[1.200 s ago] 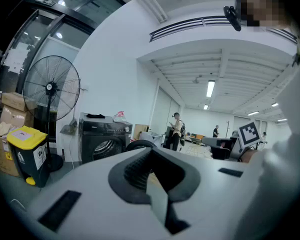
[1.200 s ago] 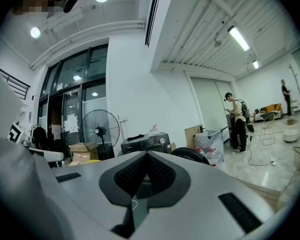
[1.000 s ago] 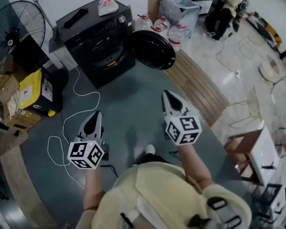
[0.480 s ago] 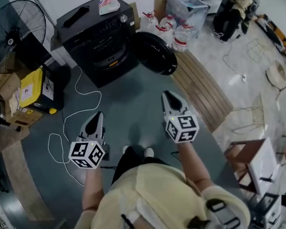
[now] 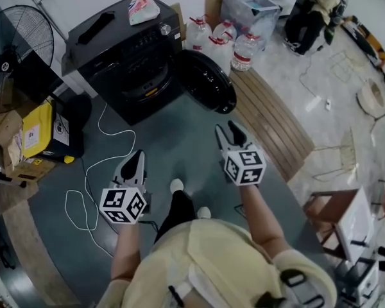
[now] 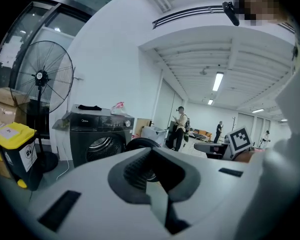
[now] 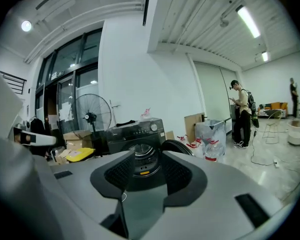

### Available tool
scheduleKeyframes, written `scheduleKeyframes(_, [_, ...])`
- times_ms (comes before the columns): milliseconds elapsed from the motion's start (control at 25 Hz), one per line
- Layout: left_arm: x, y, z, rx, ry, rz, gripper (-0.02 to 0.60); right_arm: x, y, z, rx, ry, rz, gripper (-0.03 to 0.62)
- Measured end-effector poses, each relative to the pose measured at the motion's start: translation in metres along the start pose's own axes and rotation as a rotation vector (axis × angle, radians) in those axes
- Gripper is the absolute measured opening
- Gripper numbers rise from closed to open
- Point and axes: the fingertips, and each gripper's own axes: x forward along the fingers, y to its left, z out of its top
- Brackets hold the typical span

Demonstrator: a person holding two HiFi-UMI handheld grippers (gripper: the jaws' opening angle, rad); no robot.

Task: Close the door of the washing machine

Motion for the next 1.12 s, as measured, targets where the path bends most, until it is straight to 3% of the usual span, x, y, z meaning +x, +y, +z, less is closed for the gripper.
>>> scheduleKeyframes(640, [0.101, 0.145, 0.030, 0.021, 0.042, -0.046, 0.006, 0.166, -0.025, -0.004, -0.020, 0.109, -0.189, 0.175])
scheduleKeyframes(920, [0.131, 0.168, 0.028, -0.005, 0.054, -0.022, 0.006, 0.228, -0.033, -0.018, -0.031, 0.185, -0.167, 0.175])
scheduleKeyframes(1120, [0.155, 0.185, 0.034, -0.017, 0.044, 0.039, 0.006, 0.275, -0.041, -0.029, -0.027, 0.232, -0.135, 0.174])
